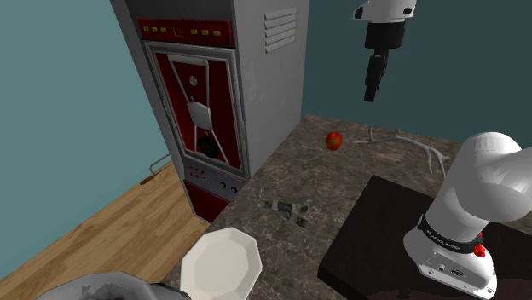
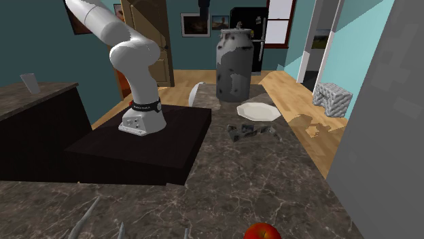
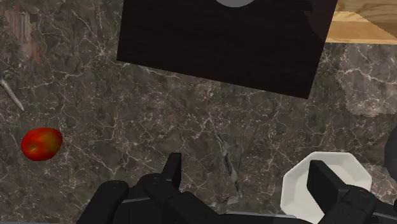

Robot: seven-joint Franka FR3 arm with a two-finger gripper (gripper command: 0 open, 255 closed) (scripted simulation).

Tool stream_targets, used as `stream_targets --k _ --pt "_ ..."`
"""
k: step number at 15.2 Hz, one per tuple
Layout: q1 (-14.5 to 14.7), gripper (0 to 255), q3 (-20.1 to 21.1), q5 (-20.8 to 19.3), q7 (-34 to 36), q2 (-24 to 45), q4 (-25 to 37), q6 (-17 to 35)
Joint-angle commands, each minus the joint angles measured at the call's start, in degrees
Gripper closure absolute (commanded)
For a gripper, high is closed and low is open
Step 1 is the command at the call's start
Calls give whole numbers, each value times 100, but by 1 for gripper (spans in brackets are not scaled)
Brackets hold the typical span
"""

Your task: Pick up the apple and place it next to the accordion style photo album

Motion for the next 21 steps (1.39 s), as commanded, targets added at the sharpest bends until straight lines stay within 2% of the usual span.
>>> stream_targets --k 1,11,21 --pt "0 0 0 0 0 0 0 0" --pt "-305 0 -829 -667 -843 863 -652 1524" --pt "-512 0 -1688 -990 -1663 2437 -575 3086"
